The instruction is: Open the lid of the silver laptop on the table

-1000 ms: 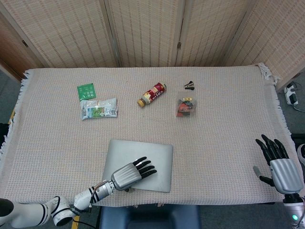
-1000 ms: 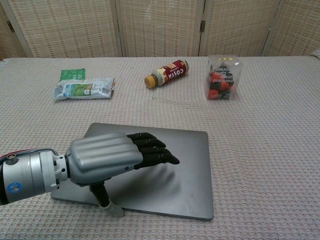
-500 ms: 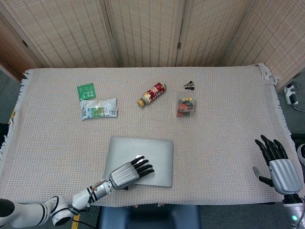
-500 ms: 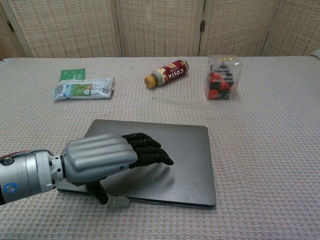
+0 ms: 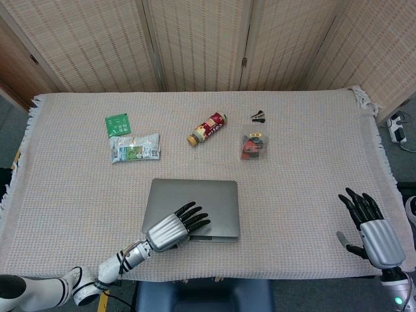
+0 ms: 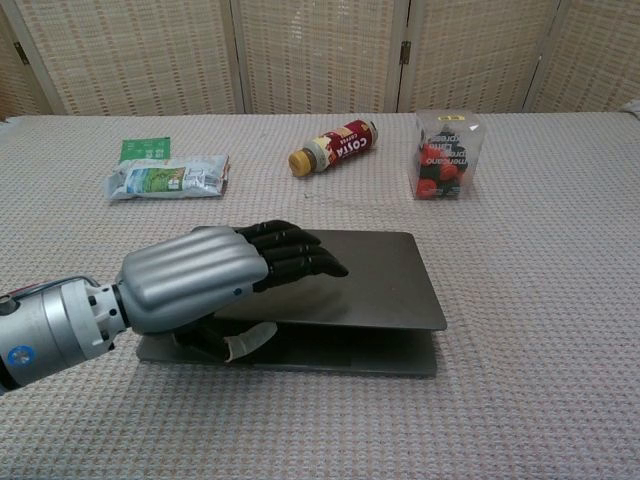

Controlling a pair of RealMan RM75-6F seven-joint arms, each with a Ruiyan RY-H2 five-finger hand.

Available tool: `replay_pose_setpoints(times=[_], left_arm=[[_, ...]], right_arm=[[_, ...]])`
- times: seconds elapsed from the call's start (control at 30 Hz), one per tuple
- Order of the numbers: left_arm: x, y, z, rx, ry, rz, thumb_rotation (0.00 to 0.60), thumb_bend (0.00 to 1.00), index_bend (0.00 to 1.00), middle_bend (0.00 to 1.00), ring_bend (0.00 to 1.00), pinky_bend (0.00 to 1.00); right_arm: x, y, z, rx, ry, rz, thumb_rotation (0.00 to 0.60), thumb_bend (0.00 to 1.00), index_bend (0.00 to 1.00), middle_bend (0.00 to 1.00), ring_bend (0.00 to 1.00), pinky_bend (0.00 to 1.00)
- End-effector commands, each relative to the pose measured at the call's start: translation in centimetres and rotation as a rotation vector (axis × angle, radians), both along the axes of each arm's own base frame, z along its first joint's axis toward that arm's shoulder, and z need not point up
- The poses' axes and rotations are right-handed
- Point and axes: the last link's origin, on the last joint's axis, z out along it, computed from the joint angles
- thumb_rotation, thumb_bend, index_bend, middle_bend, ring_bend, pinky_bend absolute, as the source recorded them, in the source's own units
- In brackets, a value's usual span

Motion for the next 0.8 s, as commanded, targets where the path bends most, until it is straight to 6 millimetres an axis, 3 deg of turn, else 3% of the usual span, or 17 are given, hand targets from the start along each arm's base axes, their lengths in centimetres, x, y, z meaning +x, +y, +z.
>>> replay_pose_setpoints(times=[0.03, 0.27, 0.57, 0.8], left_arm=[[0.4, 0.7, 0.5, 0.079, -0.072, -0.007, 0.600, 0.64, 0.09, 0.14, 0.03, 0.00], [1.9, 1.9, 1.1, 0.174, -0.130, -0.002, 0.600, 0.64, 0.03, 0.12, 0.00, 0.00], [3.6, 3.2, 1.5, 0.212, -0.134, 0.020, 0.600, 0.64, 0.00, 0.09, 0.00, 0.00], [3.9, 3.4, 1.5, 0.220, -0.126, 0.026, 0.600, 0.64, 0.00, 0.09, 0.00, 0.00]], right_arm=[[0.2, 0.4, -0.7, 0.063, 0.001, 0.021, 0.600, 0.38, 0.00, 0.00, 0.08, 0.00], [1.0, 0.8, -2.5, 0.216, -0.030, 0.063, 0.600, 0.39, 0.00, 0.00, 0.09, 0.00], [3.0, 0.4, -6.4, 0.487, -0.046, 0.164, 0.600, 0.66, 0.00, 0.03, 0.15, 0.01], [5.4, -1.9, -10.0, 0.636, -0.013, 0.229, 0.600, 0.73, 0.00, 0.02, 0.10, 0.00]])
